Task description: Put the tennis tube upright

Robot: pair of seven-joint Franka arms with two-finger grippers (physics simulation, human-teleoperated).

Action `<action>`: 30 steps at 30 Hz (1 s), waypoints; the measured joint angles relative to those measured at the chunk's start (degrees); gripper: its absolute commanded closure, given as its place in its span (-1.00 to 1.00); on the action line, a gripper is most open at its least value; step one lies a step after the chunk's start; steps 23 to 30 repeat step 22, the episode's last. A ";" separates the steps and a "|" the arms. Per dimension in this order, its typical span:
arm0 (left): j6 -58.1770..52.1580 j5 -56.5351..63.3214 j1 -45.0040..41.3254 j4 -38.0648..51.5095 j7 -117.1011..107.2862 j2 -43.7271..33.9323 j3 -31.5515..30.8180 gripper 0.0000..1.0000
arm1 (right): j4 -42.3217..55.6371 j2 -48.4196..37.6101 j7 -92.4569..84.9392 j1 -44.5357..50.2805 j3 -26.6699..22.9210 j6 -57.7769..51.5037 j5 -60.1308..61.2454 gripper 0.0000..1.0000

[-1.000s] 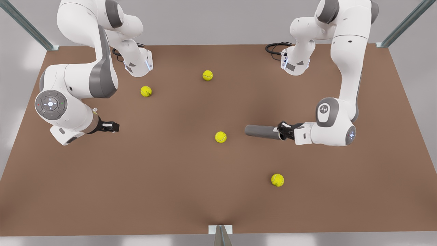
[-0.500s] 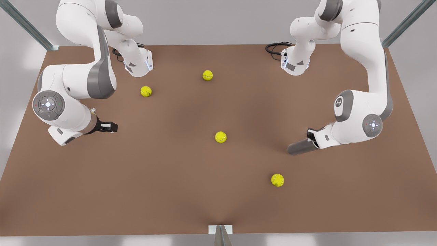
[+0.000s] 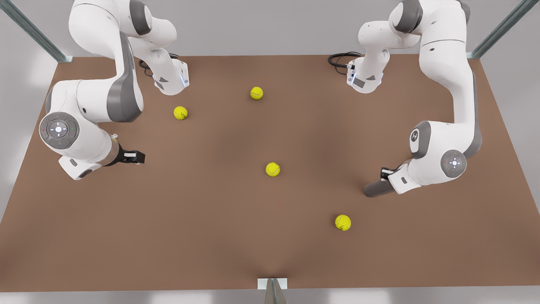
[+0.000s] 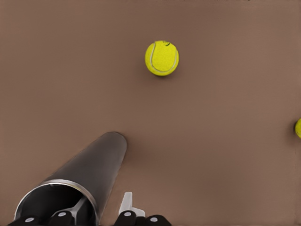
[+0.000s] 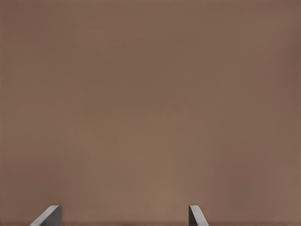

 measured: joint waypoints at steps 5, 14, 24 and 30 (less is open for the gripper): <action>-0.20 0.07 -0.08 0.10 -0.95 -0.48 -0.02 -1.00 | 0.00 0.06 -0.03 -0.04 0.00 0.00 -0.05 -1.00; -3.34 1.66 -0.07 0.62 -3.32 -3.46 -0.07 -1.00 | 0.00 0.06 -0.09 -0.04 0.00 0.00 -0.08 -1.00; -11.00 1.82 2.29 12.60 -6.00 -4.74 -0.31 -1.00 | 0.14 -0.17 -0.02 -0.13 -0.02 0.45 0.83 -1.00; -11.00 1.82 2.29 12.60 -6.00 -4.74 -0.31 -1.00 | 0.14 -0.17 -0.02 -0.13 -0.02 0.45 0.83 -1.00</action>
